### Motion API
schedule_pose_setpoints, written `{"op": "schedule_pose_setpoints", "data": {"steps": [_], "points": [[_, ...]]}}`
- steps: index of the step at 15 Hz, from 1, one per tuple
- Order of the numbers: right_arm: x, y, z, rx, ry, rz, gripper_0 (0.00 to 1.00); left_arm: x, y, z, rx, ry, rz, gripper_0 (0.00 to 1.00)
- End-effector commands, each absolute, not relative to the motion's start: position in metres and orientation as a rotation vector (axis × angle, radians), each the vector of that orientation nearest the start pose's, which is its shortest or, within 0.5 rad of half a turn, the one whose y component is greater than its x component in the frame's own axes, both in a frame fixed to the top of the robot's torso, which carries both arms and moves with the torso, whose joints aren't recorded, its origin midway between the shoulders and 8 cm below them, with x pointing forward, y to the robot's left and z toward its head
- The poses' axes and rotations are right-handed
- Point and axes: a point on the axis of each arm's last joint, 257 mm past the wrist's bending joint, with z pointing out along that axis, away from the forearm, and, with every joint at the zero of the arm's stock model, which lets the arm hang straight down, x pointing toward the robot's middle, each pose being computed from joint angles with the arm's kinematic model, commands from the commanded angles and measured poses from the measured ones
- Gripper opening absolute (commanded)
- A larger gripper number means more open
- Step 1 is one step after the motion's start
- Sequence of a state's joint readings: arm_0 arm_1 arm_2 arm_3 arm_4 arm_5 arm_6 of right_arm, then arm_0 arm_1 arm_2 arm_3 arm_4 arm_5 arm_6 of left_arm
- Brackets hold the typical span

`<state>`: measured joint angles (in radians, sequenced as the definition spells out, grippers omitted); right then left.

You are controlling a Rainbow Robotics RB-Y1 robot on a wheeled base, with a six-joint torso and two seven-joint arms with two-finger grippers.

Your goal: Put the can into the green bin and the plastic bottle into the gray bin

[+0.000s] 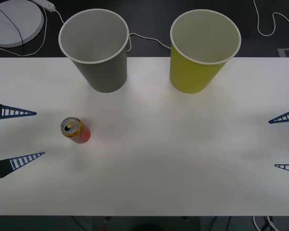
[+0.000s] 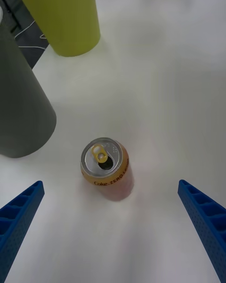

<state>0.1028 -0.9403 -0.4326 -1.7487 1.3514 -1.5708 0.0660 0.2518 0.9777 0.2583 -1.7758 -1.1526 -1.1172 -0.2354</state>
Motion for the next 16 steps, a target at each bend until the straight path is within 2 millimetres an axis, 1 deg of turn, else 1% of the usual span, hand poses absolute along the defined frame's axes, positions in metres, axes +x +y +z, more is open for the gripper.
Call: {"op": "schedule_pose_setpoints", "data": {"steps": [1,3,7,8,12,16], "points": [[0.332,-0.333,-0.165,-1.677,1.545,0.306,1.0,0.36,0.307,-0.198,1.396,1.441,-0.255,1.0],[0.332,-0.333,-0.165,-1.677,1.545,0.306,1.0,0.36,0.309,-0.211,1.353,1.432,-0.285,1.0],[0.332,-0.333,-0.165,-1.677,1.545,0.306,1.0,0.367,0.312,-0.224,1.255,1.435,-0.357,1.0],[0.332,-0.333,-0.165,-1.677,1.545,0.306,1.0,0.369,0.311,-0.227,1.224,1.442,-0.386,1.0],[0.332,-0.333,-0.165,-1.677,1.545,0.306,1.0,0.383,0.316,-0.239,1.154,1.464,-0.439,1.0],[0.332,-0.333,-0.165,-1.677,1.545,0.306,1.0,0.394,0.317,-0.256,1.114,1.433,-0.424,1.0]]}}
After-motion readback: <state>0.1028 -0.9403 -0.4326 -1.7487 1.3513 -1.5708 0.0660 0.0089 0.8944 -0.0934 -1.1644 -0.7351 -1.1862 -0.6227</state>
